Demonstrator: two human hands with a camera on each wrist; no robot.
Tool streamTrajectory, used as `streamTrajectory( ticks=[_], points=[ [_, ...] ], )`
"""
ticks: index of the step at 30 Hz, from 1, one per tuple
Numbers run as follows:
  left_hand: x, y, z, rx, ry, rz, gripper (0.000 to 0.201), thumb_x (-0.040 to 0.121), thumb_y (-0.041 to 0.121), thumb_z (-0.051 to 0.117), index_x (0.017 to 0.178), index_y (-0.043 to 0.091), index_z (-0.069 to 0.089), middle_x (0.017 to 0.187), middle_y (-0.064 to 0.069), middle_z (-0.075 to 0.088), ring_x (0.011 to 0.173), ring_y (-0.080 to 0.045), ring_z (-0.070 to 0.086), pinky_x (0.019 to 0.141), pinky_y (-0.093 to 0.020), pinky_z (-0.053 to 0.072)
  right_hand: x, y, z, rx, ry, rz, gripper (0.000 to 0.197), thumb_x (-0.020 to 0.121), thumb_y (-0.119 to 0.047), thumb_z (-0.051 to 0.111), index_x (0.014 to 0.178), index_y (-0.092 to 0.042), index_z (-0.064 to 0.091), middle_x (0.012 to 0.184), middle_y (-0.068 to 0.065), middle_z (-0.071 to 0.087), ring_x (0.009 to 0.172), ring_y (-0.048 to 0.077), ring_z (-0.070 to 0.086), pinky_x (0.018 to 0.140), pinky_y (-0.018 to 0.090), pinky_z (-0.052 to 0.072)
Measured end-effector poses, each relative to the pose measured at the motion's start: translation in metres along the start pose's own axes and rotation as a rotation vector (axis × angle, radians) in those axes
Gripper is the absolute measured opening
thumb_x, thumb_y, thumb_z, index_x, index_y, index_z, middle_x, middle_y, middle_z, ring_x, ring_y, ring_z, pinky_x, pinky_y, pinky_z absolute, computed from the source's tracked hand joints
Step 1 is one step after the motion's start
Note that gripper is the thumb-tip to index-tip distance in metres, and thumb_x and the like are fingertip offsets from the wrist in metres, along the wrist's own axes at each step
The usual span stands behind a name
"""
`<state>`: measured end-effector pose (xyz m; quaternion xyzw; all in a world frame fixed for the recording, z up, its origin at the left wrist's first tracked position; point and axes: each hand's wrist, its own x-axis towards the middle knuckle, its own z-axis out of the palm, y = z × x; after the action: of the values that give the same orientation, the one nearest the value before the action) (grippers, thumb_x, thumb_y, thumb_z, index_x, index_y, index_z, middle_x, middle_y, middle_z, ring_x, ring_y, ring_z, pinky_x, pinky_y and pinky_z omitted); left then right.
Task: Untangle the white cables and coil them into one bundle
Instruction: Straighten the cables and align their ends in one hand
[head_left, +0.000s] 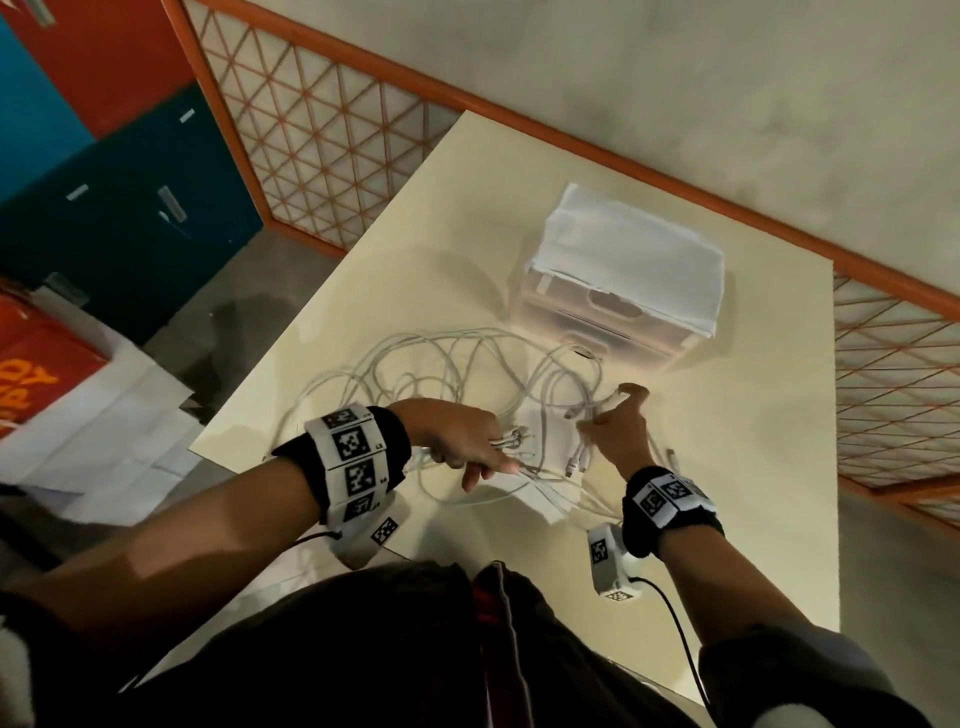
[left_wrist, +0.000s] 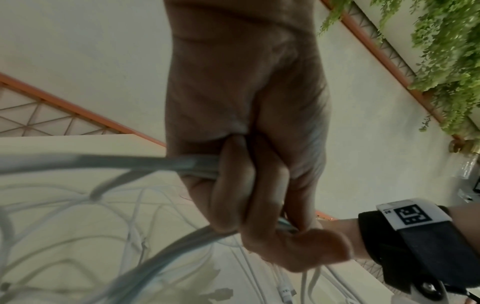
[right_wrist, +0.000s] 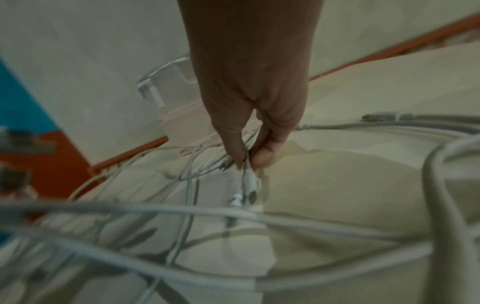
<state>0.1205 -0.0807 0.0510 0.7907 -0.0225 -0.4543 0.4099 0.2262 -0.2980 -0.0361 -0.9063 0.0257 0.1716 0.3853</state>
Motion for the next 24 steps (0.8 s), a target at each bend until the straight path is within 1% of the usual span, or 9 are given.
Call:
streamTrajectory(
  ticks=[4, 7, 9, 12, 14, 15, 17, 21, 24],
  points=[
    [0.001, 0.002, -0.003, 0.02, -0.008, -0.022, 0.034, 0.095, 0.039, 0.053, 0.076, 0.011, 0.056, 0.054, 0.003, 0.062, 0.035, -0.005, 0.029, 0.038, -0.017, 0.023, 0.005, 0.004, -0.013, 0.143, 0.039, 0.05, 0.057, 0.075, -0.007, 0.078, 0.117, -0.009, 0.04, 0.07, -0.002, 0.057, 0.071, 0.018, 0.055, 0.071, 0.027, 0.043],
    [0.003, 0.005, -0.003, 0.029, -0.025, -0.035, 0.035, 0.095, 0.04, 0.052, 0.075, 0.011, 0.055, 0.056, 0.001, 0.063, 0.034, -0.005, 0.028, 0.038, -0.017, 0.022, 0.011, 0.006, -0.029, 0.146, 0.042, 0.019, 0.024, 0.076, -0.011, 0.078, 0.093, -0.01, 0.061, 0.07, -0.004, 0.062, 0.062, 0.012, 0.06, 0.07, 0.03, 0.046],
    [0.004, 0.006, -0.003, 0.04, -0.033, -0.028, 0.035, 0.094, 0.041, 0.052, 0.075, 0.012, 0.055, 0.058, 0.002, 0.066, 0.037, -0.007, 0.03, 0.041, -0.02, 0.025, 0.011, 0.003, -0.041, 0.21, 0.074, -0.026, 0.011, 0.083, -0.006, 0.07, 0.081, -0.013, 0.062, 0.072, -0.001, 0.063, 0.051, 0.004, 0.062, 0.062, 0.028, 0.046],
    [0.004, 0.012, -0.003, 0.115, -0.032, 0.026, 0.028, 0.095, 0.04, 0.052, 0.078, 0.017, 0.054, 0.067, 0.006, 0.067, 0.056, -0.01, 0.051, 0.06, -0.025, 0.039, 0.006, -0.014, -0.061, 0.202, 0.152, -0.15, 0.004, 0.089, -0.016, 0.063, 0.086, -0.013, 0.063, 0.075, -0.001, 0.061, 0.041, -0.001, 0.059, 0.045, 0.013, 0.041],
    [0.003, 0.015, -0.005, 0.194, 0.024, 0.037, 0.027, 0.094, 0.037, 0.055, 0.074, 0.018, 0.052, 0.063, 0.004, 0.055, 0.057, -0.011, 0.047, 0.056, -0.023, 0.036, 0.002, -0.031, -0.075, 0.169, 0.186, -0.23, 0.005, 0.089, -0.019, 0.064, 0.088, -0.015, 0.066, 0.075, -0.003, 0.062, 0.039, 0.0, 0.054, 0.044, 0.009, 0.036],
    [0.002, 0.016, -0.007, 0.194, 0.045, 0.045, 0.027, 0.092, 0.035, 0.059, 0.074, 0.015, 0.053, 0.063, 0.0, 0.049, 0.054, -0.014, 0.042, 0.052, -0.023, 0.033, 0.0, -0.041, -0.081, 0.17, 0.193, -0.26, 0.004, 0.088, -0.019, 0.066, 0.088, -0.015, 0.068, 0.075, -0.004, 0.062, 0.039, 0.0, 0.052, 0.045, 0.01, 0.036],
    [0.002, 0.018, -0.013, 0.151, 0.06, 0.109, 0.019, 0.088, 0.031, 0.065, 0.079, 0.015, 0.062, 0.069, -0.009, 0.05, 0.06, -0.023, 0.042, 0.054, -0.027, 0.033, -0.004, -0.059, -0.093, 0.181, 0.214, -0.328, 0.004, 0.086, -0.02, 0.068, 0.086, -0.017, 0.07, 0.075, -0.008, 0.063, 0.045, -0.002, 0.05, 0.053, 0.015, 0.04],
    [-0.005, 0.028, -0.029, 0.141, 0.189, 0.218, 0.018, 0.087, 0.036, 0.062, 0.073, 0.026, 0.067, 0.068, 0.008, 0.069, 0.065, -0.03, 0.052, 0.062, -0.035, 0.039, -0.018, -0.094, -0.111, 0.21, 0.194, -0.491, 0.008, 0.089, -0.016, 0.064, 0.091, -0.016, 0.072, 0.086, -0.009, 0.068, 0.061, -0.006, 0.052, 0.065, 0.02, 0.04],
    [-0.016, 0.037, -0.042, 0.074, 0.283, 0.305, 0.029, 0.094, 0.041, 0.049, 0.081, 0.022, 0.066, 0.072, 0.005, 0.073, 0.067, -0.029, 0.049, 0.061, -0.035, 0.039, -0.033, -0.115, -0.123, 0.249, 0.181, -0.594, 0.012, 0.09, -0.009, 0.061, 0.092, -0.014, 0.071, 0.089, -0.012, 0.067, 0.065, -0.004, 0.054, 0.069, 0.02, 0.042]
  ],
)
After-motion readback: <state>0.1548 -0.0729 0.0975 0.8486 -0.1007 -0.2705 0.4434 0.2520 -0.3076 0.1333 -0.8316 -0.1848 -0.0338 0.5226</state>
